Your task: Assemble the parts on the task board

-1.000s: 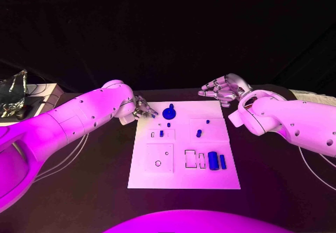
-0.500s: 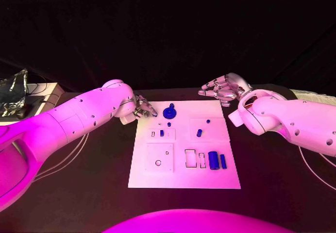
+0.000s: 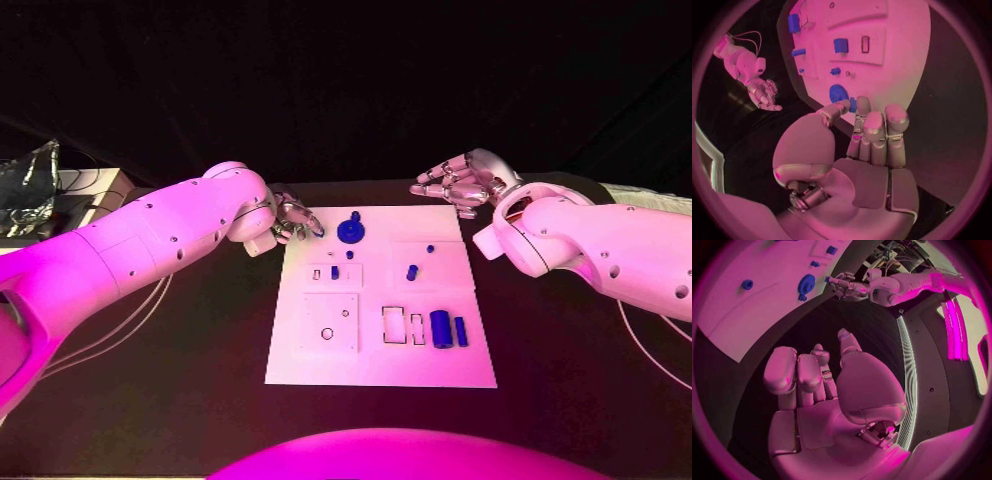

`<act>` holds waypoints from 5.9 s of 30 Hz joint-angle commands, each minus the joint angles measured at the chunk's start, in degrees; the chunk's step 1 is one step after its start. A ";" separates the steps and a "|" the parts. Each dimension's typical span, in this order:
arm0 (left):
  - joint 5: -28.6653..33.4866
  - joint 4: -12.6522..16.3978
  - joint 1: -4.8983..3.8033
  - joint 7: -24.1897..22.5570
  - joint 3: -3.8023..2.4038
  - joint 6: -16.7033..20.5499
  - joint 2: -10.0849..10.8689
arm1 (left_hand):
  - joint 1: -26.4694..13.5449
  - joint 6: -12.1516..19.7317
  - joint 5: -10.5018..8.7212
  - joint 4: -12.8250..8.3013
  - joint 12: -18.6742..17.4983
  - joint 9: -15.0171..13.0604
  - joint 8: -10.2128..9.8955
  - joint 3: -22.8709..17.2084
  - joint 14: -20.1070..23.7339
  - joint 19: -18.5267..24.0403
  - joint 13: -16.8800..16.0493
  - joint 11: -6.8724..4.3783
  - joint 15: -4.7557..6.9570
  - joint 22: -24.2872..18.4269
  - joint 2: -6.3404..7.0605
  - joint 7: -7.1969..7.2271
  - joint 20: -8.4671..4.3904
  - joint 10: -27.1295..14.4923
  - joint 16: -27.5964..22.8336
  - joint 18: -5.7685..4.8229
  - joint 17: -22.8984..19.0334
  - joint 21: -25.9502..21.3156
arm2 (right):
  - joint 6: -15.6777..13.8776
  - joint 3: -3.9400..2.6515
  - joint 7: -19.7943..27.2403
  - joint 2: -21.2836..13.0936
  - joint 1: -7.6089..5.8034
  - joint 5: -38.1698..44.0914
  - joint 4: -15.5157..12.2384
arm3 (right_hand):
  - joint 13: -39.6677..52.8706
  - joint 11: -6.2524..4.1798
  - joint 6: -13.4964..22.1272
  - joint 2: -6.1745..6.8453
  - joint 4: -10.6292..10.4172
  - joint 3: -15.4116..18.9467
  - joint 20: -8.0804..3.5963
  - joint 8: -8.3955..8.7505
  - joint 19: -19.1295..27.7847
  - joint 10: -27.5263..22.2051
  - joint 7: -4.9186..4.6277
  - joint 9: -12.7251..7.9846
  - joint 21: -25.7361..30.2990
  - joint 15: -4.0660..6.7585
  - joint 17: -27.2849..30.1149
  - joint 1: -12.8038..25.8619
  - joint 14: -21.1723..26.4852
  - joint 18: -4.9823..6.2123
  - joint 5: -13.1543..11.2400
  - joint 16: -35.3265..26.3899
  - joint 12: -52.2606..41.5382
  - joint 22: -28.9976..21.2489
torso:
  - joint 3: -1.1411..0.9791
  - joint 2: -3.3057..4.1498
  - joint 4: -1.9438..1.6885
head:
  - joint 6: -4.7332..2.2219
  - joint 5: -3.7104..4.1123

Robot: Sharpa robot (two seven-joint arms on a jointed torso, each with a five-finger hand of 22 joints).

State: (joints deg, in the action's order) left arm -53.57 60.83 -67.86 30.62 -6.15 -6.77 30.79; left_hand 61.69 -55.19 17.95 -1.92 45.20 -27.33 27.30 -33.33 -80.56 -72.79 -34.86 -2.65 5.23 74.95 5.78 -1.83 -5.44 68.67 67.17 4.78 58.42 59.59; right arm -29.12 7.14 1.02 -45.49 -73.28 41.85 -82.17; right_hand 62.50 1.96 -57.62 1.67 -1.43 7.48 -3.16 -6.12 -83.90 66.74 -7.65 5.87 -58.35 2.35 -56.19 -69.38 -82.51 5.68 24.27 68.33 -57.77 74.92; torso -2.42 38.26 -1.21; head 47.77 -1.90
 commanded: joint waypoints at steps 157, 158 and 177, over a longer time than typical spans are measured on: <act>-8.65 20.61 4.36 6.12 6.01 4.30 8.67 | -1.06 -9.38 4.19 -3.69 -4.56 -21.07 -2.94 4.58 -1.42 -3.48 -3.24 -1.53 0.62 4.29 -2.36 3.34 -0.81 8.11 4.15 -2.46 4.44 5.49 | 2.26 0.00 0.13 -0.67 0.09 0.63 0.40 | 0.09 -0.22 -0.04 -0.07 0.05 0.11 -0.20 0.27 -2.31 0.06 -0.31 0.05 0.24 0.27 0.24 0.13 -0.01 -0.16 -0.09 -0.43 0.12 7.80 | -0.41 -1.12 -0.29 | 2.23 -0.48; -8.71 20.60 4.36 6.12 6.01 4.31 8.68 | -0.92 -9.38 4.17 -3.61 -4.59 -21.06 -2.95 4.74 -1.38 -3.49 -3.20 -1.56 0.60 4.30 -2.37 3.28 -0.83 8.09 4.14 -2.46 4.46 5.50 | 2.26 0.00 0.13 -0.68 0.09 0.63 0.38 | 0.09 -0.22 -0.04 -0.07 0.05 0.11 -0.20 0.27 -2.31 0.06 -0.31 0.05 0.24 0.27 0.24 0.13 -0.01 -0.16 -0.09 -0.43 0.12 7.80 | -0.43 -1.13 -0.29 | 2.23 -0.46; -11.92 20.56 4.38 5.96 5.64 8.87 9.31 | -2.71 -9.17 4.01 -5.07 -4.11 -21.58 -2.25 3.39 -1.47 -3.92 -2.94 -1.61 0.68 4.70 -4.70 3.29 -0.96 8.15 4.34 -2.55 4.52 6.05 | 2.20 0.00 0.15 -0.84 0.09 0.69 0.30 | 0.09 -0.22 -0.04 -0.07 0.05 0.11 -0.20 0.27 -2.31 0.06 -0.31 0.05 0.24 0.27 0.24 0.13 -0.01 -0.16 -0.09 -0.43 0.12 7.80 | -0.35 -1.13 -0.33 | 2.23 -0.42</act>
State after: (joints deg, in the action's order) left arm -63.93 81.44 -63.74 35.63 -0.65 1.11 40.03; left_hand 56.19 -61.64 21.98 -5.94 40.83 -40.21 24.71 -29.29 -81.78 -76.40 -37.86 -3.86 5.63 74.95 4.28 -1.12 -6.34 76.63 71.33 3.03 62.88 65.35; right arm -27.58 7.17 0.81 -46.31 -73.21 42.03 -81.77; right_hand 62.52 1.97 -57.61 1.67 -1.43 7.48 -3.16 -6.12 -83.90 66.75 -7.66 5.87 -58.35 2.35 -56.03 -69.38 -82.51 5.68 24.27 68.11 -57.77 74.92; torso -2.79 37.15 -1.52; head 50.00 -2.35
